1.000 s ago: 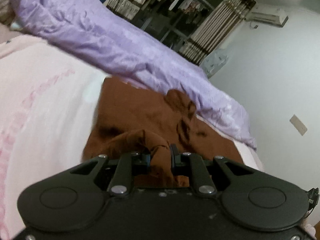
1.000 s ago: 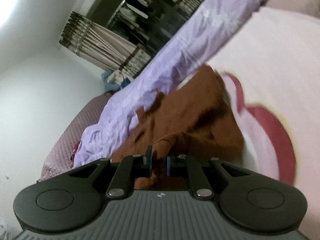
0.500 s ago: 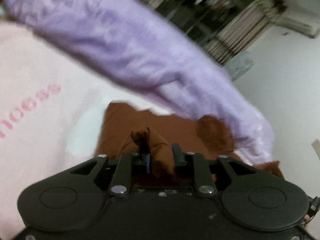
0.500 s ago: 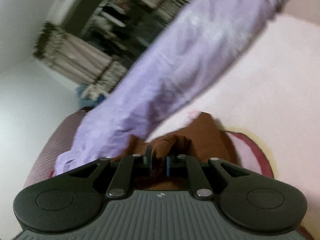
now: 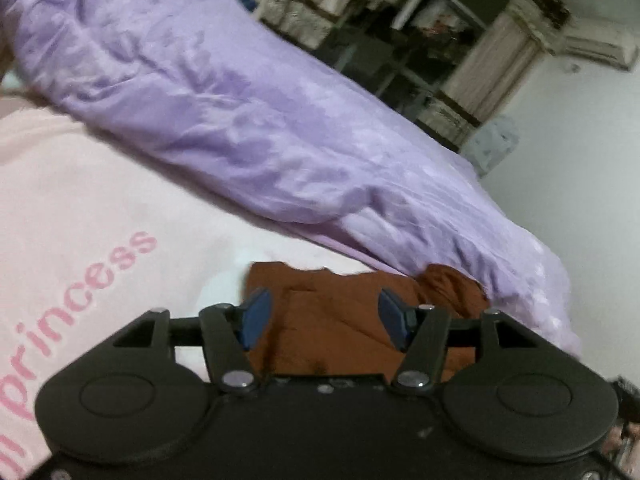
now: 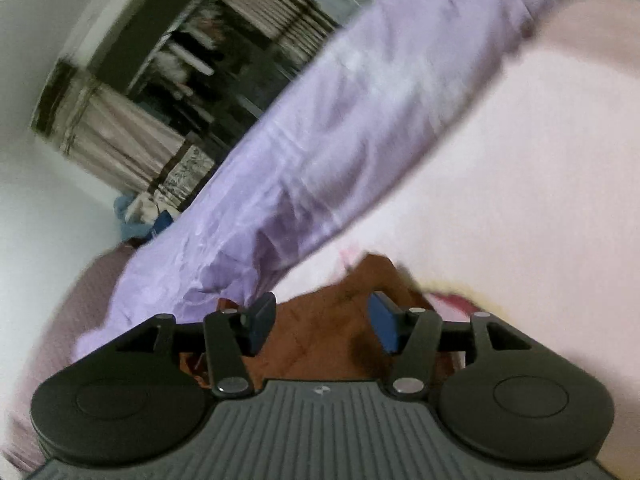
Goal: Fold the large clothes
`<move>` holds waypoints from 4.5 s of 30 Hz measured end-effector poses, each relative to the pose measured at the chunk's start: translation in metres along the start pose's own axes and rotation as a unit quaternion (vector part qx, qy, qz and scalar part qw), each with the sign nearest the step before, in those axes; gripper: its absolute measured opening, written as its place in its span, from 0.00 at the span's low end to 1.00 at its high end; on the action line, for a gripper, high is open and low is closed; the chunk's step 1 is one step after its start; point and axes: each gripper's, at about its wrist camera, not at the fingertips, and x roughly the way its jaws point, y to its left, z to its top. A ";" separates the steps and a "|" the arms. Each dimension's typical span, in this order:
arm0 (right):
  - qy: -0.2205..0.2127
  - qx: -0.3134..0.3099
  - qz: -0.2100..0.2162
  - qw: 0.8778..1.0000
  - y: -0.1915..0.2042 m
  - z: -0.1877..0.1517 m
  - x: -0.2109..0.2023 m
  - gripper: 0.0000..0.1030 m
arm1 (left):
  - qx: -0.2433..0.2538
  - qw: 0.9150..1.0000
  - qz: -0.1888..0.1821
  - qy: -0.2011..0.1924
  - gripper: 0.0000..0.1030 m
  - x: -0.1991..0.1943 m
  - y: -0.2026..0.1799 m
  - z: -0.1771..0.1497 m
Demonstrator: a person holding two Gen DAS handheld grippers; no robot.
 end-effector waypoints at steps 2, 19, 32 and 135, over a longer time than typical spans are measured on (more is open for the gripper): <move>-0.017 -0.064 -0.001 0.998 0.029 -0.010 -0.007 0.62 | 0.022 1.000 -0.019 0.008 0.58 -0.003 -0.017 -0.009; 0.106 -0.312 0.045 0.943 0.168 -0.164 0.062 0.27 | 0.183 0.978 -0.028 0.093 0.59 0.104 -0.150 -0.126; 0.094 -0.215 0.066 0.970 0.129 -0.133 0.044 0.55 | 0.163 0.985 -0.004 0.054 0.59 0.083 -0.122 -0.105; -0.055 -0.272 -0.060 0.959 0.106 -0.149 -0.077 0.27 | 0.075 0.991 0.102 -0.051 0.60 -0.055 -0.041 -0.139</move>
